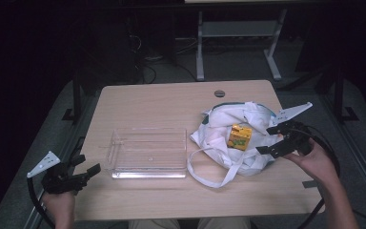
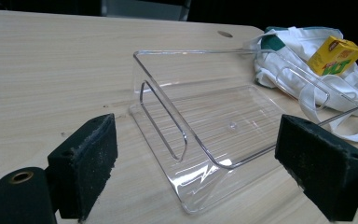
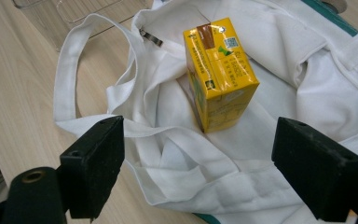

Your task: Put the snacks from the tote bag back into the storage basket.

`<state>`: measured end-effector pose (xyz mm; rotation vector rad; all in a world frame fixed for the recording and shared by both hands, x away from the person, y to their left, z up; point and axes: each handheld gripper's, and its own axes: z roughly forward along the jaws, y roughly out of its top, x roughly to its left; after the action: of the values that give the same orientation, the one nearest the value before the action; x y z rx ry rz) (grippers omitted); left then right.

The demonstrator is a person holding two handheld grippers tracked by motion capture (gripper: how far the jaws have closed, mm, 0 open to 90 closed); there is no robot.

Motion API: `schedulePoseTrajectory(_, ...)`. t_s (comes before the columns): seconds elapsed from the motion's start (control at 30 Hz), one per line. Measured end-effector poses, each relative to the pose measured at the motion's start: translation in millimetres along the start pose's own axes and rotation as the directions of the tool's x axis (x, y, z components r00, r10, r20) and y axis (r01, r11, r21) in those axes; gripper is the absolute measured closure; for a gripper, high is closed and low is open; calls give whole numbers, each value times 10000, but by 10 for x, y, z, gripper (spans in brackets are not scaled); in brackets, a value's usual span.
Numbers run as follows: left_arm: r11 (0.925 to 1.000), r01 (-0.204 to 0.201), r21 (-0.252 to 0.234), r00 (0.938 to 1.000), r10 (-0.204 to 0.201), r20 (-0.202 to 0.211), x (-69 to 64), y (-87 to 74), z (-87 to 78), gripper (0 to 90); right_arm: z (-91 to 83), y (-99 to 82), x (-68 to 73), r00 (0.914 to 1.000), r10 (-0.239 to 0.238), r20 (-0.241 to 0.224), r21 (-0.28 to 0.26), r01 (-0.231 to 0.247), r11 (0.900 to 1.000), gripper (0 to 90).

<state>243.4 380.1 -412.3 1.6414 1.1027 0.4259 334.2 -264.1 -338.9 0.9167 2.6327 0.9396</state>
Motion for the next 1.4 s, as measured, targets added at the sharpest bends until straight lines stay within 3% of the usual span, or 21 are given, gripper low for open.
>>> schedulePoseTrajectory(0.4, 10000, 77, -33, 10000, -77, 1, 3, 0, -6, 126, 87, 203, -54, 9997, -208, -145, 381, 214, 9990, 156)
schedulePoseTrajectory(0.83, 9999, 88, -109, 10000, -88, -18, 12, 0, -16, 126, 364, 411, -147, 9983, -458, -351, 1102, 495, 9927, 156)
schedulePoseTrajectory(1.07, 9998, 104, -144, 9999, -104, -5, 15, -1, -19, 126, 416, 474, -192, 9978, -578, -332, 1128, 612, 9917, 157)
schedulePoseTrajectory(1.4, 9998, 122, -149, 9999, -122, 2, 17, 1, -25, 126, 574, 519, -260, 9976, -571, -387, 1599, 626, 9851, 162)
